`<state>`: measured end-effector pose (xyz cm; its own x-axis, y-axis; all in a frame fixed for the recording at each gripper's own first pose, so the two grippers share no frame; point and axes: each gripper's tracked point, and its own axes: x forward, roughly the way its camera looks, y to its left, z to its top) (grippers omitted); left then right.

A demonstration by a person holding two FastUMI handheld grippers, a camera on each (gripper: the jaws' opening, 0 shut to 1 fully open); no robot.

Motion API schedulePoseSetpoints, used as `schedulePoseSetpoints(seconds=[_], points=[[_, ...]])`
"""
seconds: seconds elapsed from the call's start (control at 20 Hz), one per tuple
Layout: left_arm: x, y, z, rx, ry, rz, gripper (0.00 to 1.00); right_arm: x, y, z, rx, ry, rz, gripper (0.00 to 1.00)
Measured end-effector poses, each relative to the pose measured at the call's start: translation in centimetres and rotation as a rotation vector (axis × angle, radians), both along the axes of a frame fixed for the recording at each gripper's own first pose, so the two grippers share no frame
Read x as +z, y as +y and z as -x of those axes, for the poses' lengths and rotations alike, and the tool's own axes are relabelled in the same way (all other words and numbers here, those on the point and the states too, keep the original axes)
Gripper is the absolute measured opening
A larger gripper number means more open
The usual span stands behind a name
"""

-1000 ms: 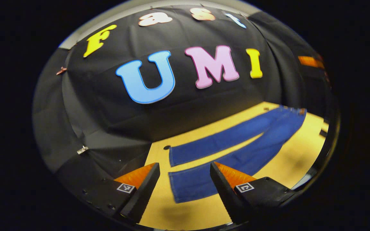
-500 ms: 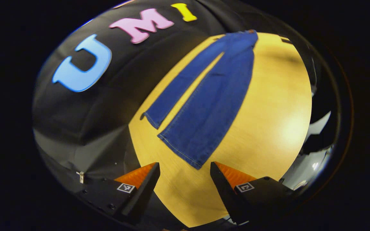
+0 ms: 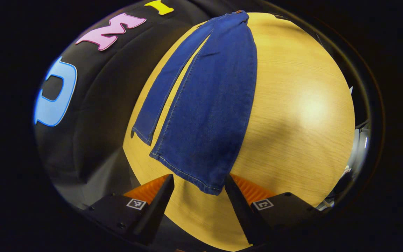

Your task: Grasp the waist and the cuffs of the jeans and fold them to make the two legs overlap; first hold the waist and fold one-third of the jeans toward the cuffs, then hold the cuffs and fold the remaining one-third in the same direction to finish folding.

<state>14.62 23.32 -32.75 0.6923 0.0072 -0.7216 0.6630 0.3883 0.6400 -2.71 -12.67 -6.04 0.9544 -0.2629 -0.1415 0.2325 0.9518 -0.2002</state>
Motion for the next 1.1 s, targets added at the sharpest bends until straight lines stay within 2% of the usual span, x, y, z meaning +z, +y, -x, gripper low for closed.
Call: schedulePoseSetpoints(seconds=[0.25, 0.35, 0.4, 0.55, 0.6, 0.7, 0.85, 0.9, 0.95, 1.1], points=[[-0.8, -0.1, -2.4, -0.023, 0.041, -0.043, 0.8, -1.0, -3.9, 0.2, -0.067, 0.032, 0.056, 0.97], [-1.1, -0.1, -3.4, -0.013, 0.048, -0.046, 0.55, -1.4, -5.1, 0.2, -0.081, 0.044, 0.082, 0.99], [-1.3, 0.2, -3.3, 0.0, 0.066, -0.034, 0.61, -1.6, -5.6, 0.2, -0.085, 0.052, 0.091, 0.97], [-1.7, 0.1, -2.7, 0.026, 0.115, 0.006, 0.34, -2.8, -6.9, 0.3, -0.097, 0.083, 0.095, 0.97], [-1.8, 0.0, -2.7, 0.024, 0.13, 0.016, 0.41, -3.2, -7.2, 0.3, -0.098, 0.092, 0.1, 0.97], [-2.0, 0.0, -2.8, 0.022, 0.141, 0.02, 0.29, -3.8, -8.0, 0.0, -0.091, 0.106, 0.12, 0.97], [-2.0, -0.1, -2.9, 0.019, 0.153, 0.02, 0.2, -4.2, -9.3, -1.0, -0.062, 0.116, 0.179, 0.97], [-1.8, -0.2, -3.1, 0.015, 0.15, 0.018, 0.05, -4.3, -9.9, -1.2, -0.053, 0.12, 0.201, 0.97], [-1.8, -0.3, -3.3, 0.01, 0.146, 0.022, 0.14, -4.5, -10.7, -1.6, -0.042, 0.124, 0.221, 0.97], [-2.0, -0.3, -3.3, 0.022, 0.134, 0.032, 0.08, -5.8, -13.7, -3.7, 0.016, 0.167, 0.325, 0.97]])
